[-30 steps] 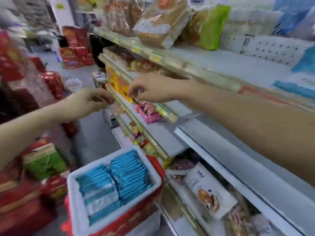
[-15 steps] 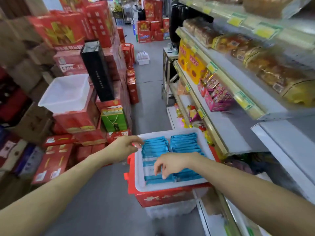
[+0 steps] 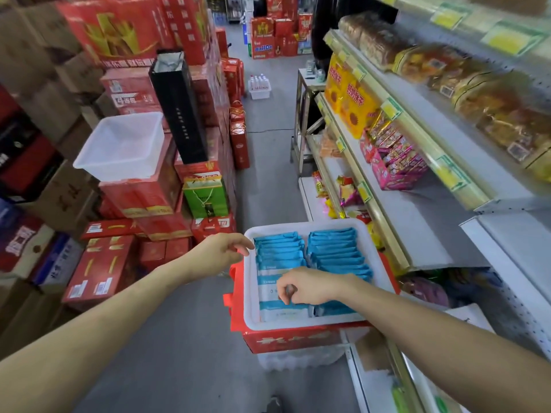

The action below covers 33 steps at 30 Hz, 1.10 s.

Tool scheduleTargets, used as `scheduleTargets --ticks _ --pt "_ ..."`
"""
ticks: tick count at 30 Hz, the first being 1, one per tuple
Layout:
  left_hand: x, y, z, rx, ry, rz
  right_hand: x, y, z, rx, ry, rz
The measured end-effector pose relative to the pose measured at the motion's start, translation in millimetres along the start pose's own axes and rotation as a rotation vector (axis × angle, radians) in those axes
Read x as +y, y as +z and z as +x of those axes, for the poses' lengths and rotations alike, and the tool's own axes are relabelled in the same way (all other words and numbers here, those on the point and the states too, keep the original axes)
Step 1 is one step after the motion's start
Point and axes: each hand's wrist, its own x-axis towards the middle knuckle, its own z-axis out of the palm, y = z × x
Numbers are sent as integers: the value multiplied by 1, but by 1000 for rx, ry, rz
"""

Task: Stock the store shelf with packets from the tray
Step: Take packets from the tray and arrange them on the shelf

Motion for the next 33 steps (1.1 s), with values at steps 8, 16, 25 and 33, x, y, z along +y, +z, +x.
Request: scheduleTargets --ticks 8,16,25,33 --pt "-8 2 13 1 5 6 -5 4 5 -161 -6 -79" --pt "-12 7 20 -36 12 -22 -12 4 10 -149 -46 -191" --pt "-2 18 48 -100 24 20 -15 -84 -20 90 35 -119" --pt "8 72 74 -343 86 248 4 -152 -81 327 156 -66"
